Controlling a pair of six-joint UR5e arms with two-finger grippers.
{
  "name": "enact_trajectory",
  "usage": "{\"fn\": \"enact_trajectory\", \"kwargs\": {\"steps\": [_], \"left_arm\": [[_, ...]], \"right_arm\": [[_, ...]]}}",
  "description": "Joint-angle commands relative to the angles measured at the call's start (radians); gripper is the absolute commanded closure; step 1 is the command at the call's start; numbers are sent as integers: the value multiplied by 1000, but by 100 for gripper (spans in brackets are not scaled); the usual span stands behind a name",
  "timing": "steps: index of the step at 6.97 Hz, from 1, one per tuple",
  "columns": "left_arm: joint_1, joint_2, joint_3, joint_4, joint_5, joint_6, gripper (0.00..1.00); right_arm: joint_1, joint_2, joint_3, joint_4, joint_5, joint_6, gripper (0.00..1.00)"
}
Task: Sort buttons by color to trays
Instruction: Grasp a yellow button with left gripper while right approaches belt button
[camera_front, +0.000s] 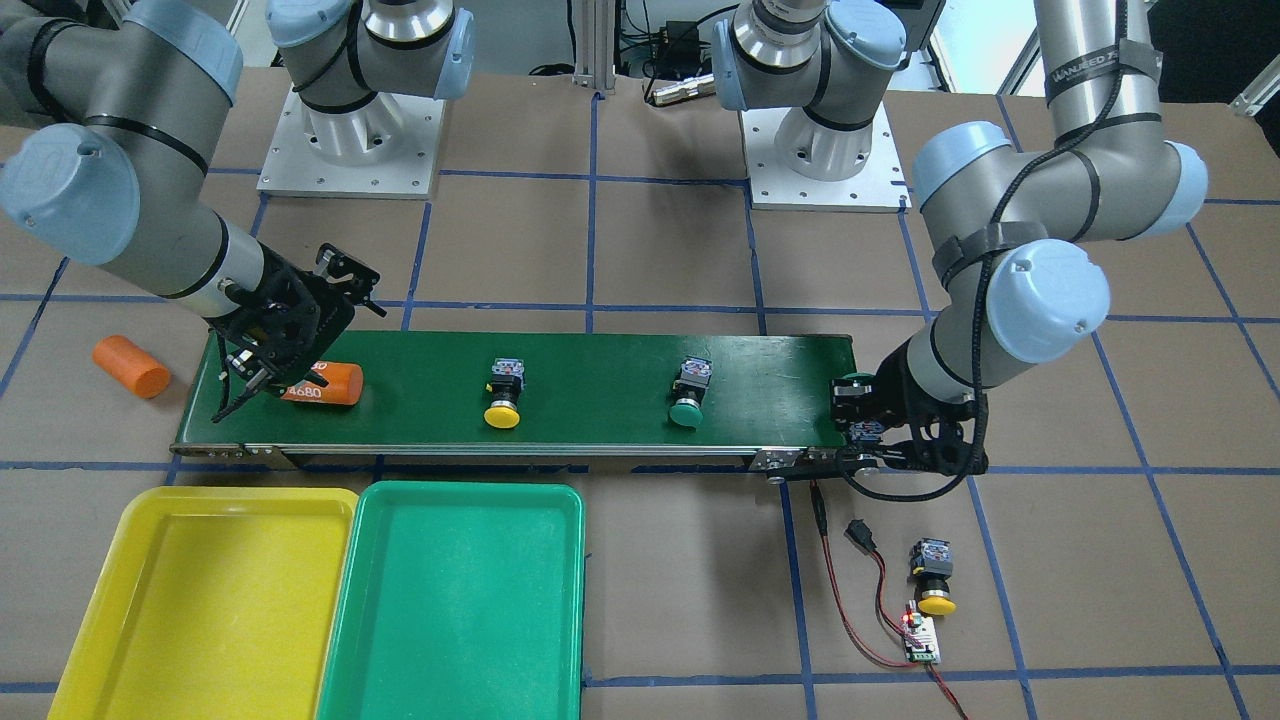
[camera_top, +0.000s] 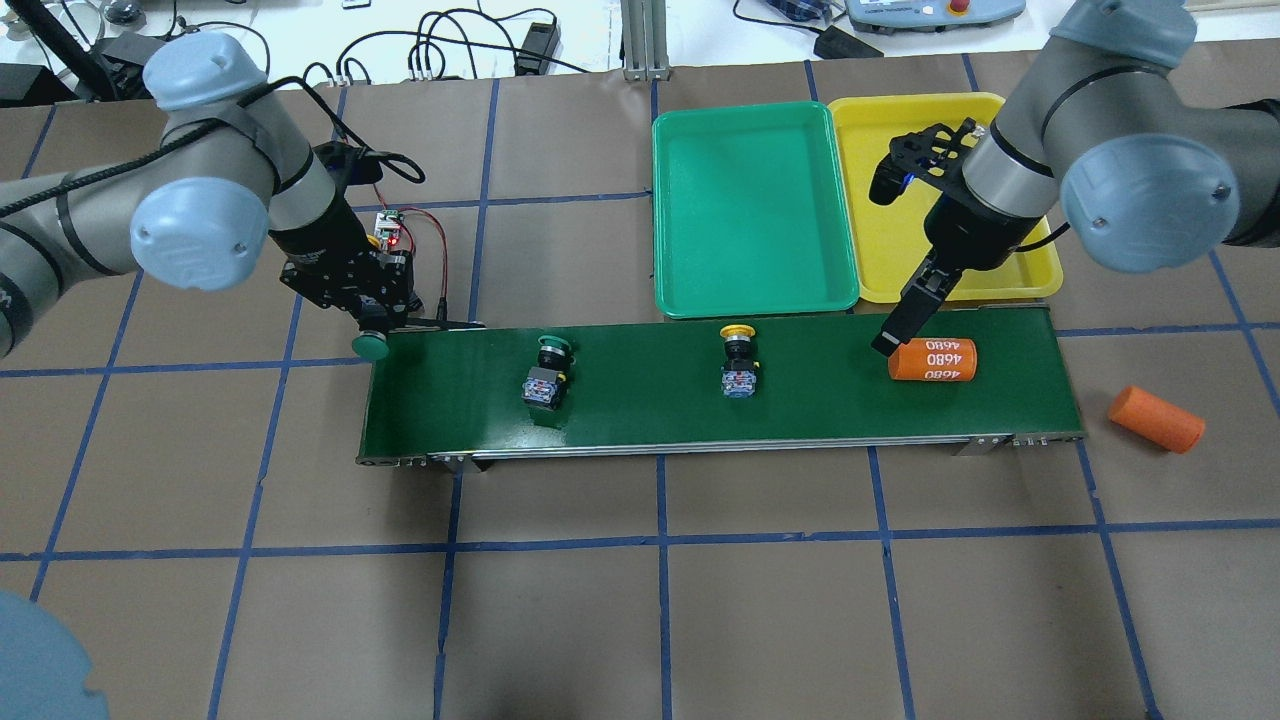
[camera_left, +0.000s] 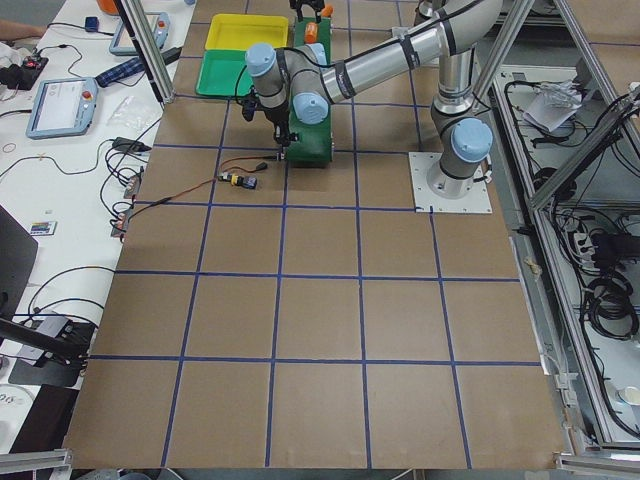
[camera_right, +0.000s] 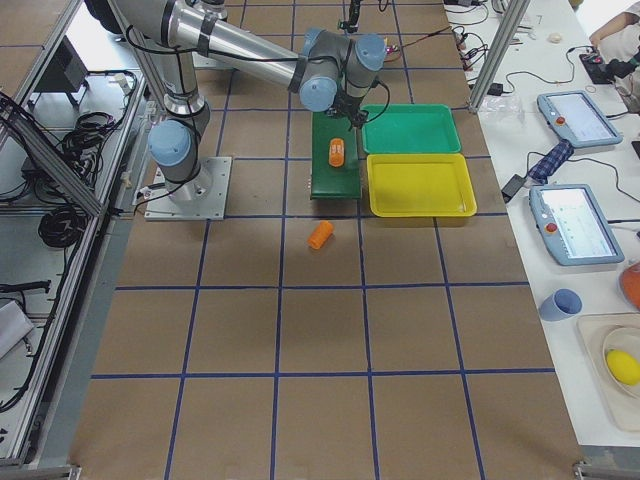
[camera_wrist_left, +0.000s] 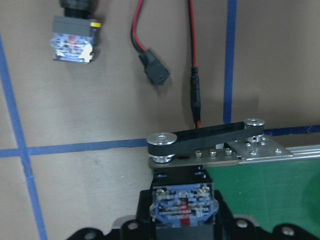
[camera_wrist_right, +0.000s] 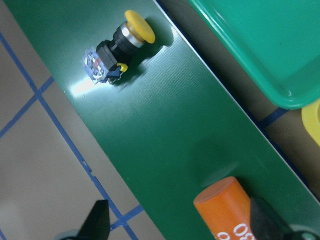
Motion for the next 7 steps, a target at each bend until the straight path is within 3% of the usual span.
{"fn": "enact_trajectory", "kwargs": {"steps": [1, 2, 3, 4, 6, 7], "left_arm": [[-16, 28, -84, 44, 5, 2, 100], [-16, 31, -90, 43, 6, 3, 100], [-16, 39, -107, 43, 11, 6, 80], [-16, 42, -108, 43, 17, 6, 1], [-16, 59, -95, 42, 37, 5, 0], [-1, 79, -63, 42, 39, 5, 0]], "right_arm": [[4, -13, 2, 6, 59, 322, 0], [-1, -4, 3, -6, 62, 341, 0], [-4, -1, 3, -17, 85, 344, 0], [-4, 46, -1, -15, 85, 346, 0], [-7, 108, -5, -18, 70, 417, 0], [-7, 111, -5, -14, 70, 555, 0]]}}
